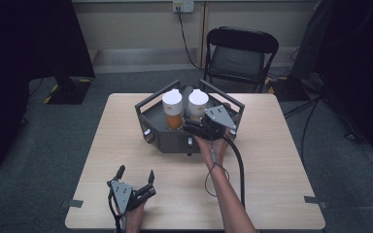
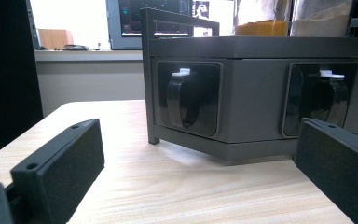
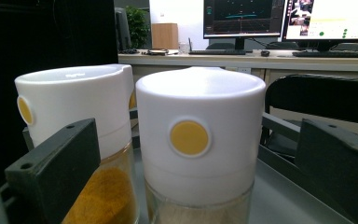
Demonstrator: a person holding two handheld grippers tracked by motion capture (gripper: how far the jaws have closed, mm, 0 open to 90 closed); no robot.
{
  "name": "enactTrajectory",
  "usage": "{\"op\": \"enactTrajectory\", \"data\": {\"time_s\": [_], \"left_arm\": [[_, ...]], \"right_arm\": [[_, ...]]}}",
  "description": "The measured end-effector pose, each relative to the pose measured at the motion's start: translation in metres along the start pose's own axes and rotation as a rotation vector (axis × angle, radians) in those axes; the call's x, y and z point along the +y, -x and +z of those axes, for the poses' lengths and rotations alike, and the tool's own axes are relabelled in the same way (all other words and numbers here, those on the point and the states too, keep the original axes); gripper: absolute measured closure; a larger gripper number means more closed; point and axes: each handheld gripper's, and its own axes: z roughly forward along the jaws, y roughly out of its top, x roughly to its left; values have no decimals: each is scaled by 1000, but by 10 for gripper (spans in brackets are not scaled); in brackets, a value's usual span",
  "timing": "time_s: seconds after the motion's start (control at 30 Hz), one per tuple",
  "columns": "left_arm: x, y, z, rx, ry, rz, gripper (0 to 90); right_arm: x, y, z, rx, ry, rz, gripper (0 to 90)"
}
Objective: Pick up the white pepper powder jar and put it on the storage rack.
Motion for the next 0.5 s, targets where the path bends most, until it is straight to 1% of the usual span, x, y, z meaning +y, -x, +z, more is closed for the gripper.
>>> {"op": "enactTrajectory", "data": {"time_s": [0.27, 0.5], "left_arm": [[0, 0, 0, 0, 0, 0, 10], [0, 0, 0, 0, 0, 0, 10]], "right_arm": [[-4, 3, -7, 13, 6, 22, 0], [-4, 4, -12, 12, 8, 17, 0]]}}
